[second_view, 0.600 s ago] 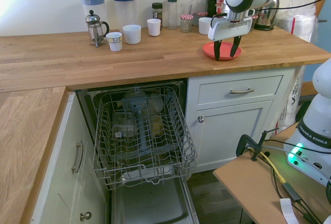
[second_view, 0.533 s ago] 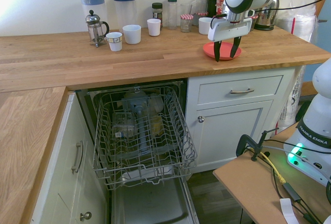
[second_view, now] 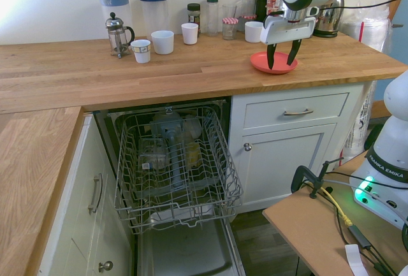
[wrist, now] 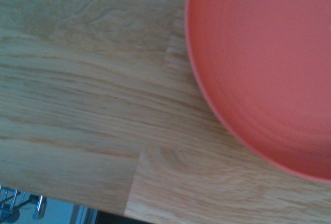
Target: Put the plate in the dishwasher
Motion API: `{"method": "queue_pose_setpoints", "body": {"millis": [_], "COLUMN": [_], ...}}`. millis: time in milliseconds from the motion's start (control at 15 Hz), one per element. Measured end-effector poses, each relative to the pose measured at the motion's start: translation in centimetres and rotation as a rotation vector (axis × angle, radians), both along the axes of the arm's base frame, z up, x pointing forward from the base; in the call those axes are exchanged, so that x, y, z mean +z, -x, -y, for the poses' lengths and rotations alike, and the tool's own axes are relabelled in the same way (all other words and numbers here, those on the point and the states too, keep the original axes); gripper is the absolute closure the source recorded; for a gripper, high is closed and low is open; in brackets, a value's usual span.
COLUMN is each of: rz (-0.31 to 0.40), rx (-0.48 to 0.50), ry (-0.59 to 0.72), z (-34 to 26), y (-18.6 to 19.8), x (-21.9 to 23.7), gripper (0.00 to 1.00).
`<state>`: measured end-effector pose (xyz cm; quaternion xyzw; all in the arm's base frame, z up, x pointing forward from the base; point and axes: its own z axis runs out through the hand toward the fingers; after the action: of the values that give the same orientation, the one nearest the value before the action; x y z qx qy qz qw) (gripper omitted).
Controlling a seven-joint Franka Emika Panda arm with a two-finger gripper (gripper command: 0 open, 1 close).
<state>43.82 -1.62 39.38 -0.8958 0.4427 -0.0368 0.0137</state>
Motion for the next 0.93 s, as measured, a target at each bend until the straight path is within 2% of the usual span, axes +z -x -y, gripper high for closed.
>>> {"method": "queue_pose_setpoints", "body": {"millis": [400,933], "rz": [0.050,0.066], "rx": [-0.164,-0.252], "ry": [-0.033,-0.190], "z": [8.3,16.1], "y": [-2.3,-7.0], "x": [1.5,-2.2], "gripper": [0.00,0.00]}}
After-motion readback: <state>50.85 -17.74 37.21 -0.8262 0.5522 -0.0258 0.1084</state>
